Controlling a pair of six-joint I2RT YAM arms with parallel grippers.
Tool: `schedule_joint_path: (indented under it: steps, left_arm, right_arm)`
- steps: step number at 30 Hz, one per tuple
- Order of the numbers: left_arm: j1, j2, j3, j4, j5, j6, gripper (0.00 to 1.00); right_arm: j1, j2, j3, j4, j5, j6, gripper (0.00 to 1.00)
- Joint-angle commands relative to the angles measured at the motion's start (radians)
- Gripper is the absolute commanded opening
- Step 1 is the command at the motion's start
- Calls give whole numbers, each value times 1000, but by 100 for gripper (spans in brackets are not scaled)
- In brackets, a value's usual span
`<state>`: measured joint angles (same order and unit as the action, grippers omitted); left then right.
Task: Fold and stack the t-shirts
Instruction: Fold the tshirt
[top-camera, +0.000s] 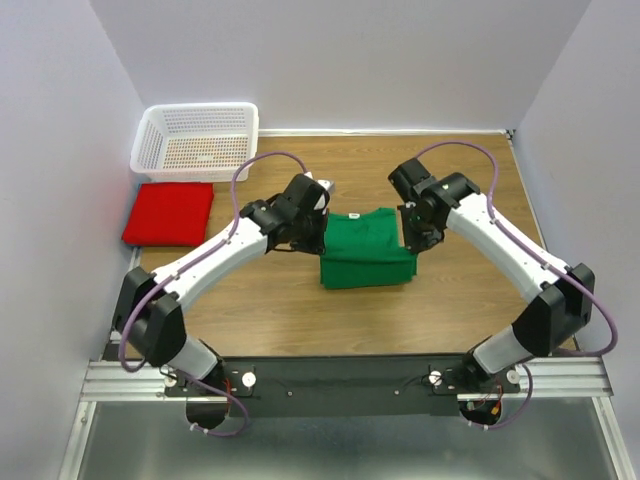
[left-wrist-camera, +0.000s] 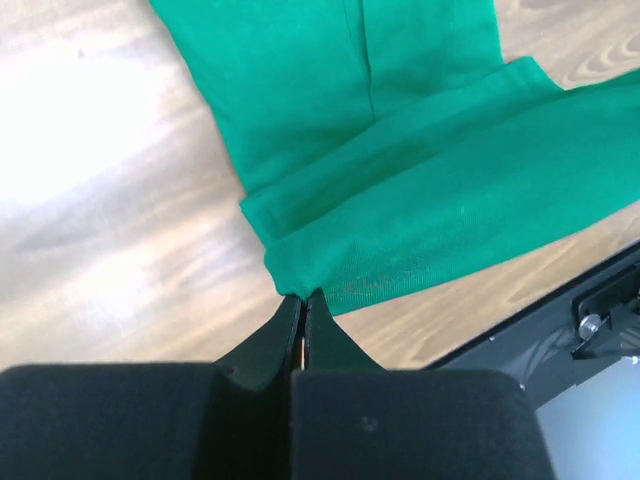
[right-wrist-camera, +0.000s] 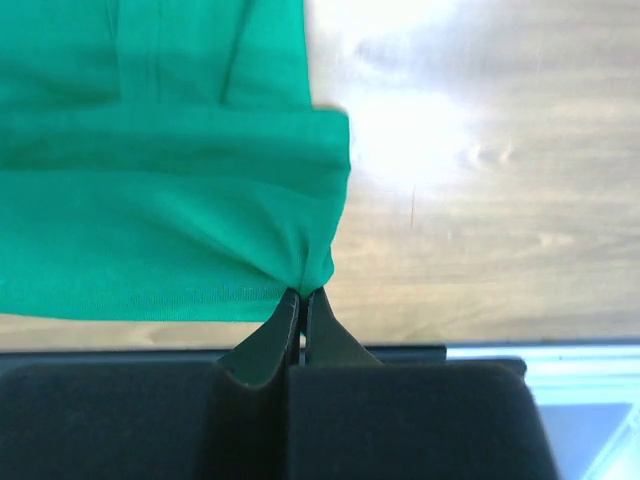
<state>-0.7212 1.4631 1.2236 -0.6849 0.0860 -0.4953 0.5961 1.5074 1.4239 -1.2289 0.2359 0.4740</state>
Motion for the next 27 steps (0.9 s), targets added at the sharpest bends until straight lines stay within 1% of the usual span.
schedule_joint_path:
  steps: [1, 3, 4, 5, 6, 7, 8, 9, 12, 13, 15, 17, 18, 20, 24, 26, 27]
  left_arm:
    - [83, 114, 94, 27, 54, 116, 0]
    - [106, 161, 161, 35, 75, 145, 0]
    - [127, 213, 187, 39, 84, 153, 0]
    - [137, 241, 215, 38, 84, 159, 0]
    - [147, 270, 267, 42, 93, 176, 0]
    - [158, 331, 292, 42, 100, 181, 0]
    - [181, 363, 319, 41, 112, 185, 0]
    - [190, 394, 364, 42, 118, 190, 0]
    - [230, 495, 415, 64, 126, 193, 0]
    - [242, 544, 444, 79, 130, 193, 0]
    - [273, 595, 474, 96, 150, 187, 0]
    - [287, 669, 536, 99, 170, 190, 0]
    - [292, 690, 577, 99, 172, 192, 0]
    - [293, 732, 602, 116, 170, 195, 0]
    - [299, 776, 631, 145, 167, 193, 0]
    - [301, 781, 622, 166, 164, 193, 3]
    - [301, 778, 613, 177, 159, 192, 6]
  right_arm:
    - [-100, 68, 76, 57, -61, -144, 1]
    - [-139, 134, 137, 80, -141, -158, 1]
    - [-174, 181, 159, 98, -182, -167, 1]
    - [-192, 182, 179, 107, -207, -172, 1]
    - [-212, 236, 202, 118, -230, -178, 1]
    - [-251, 264, 239, 127, -266, -189, 1]
    - [-263, 330, 271, 134, -299, -190, 1]
    - [-278, 356, 297, 135, -308, -204, 1]
    - [-300, 447, 395, 150, -323, -221, 1]
    - [-317, 517, 449, 152, -342, -227, 1]
    - [-335, 588, 499, 155, -349, -233, 1]
    - [-357, 683, 567, 161, -360, -233, 1]
    - [-361, 707, 585, 163, -365, -233, 1]
    - [-377, 767, 607, 170, -379, -227, 1]
    - [-387, 800, 596, 200, -383, -216, 1]
    - [-387, 797, 575, 221, -386, -215, 8]
    - [-387, 781, 564, 232, -386, -213, 14]
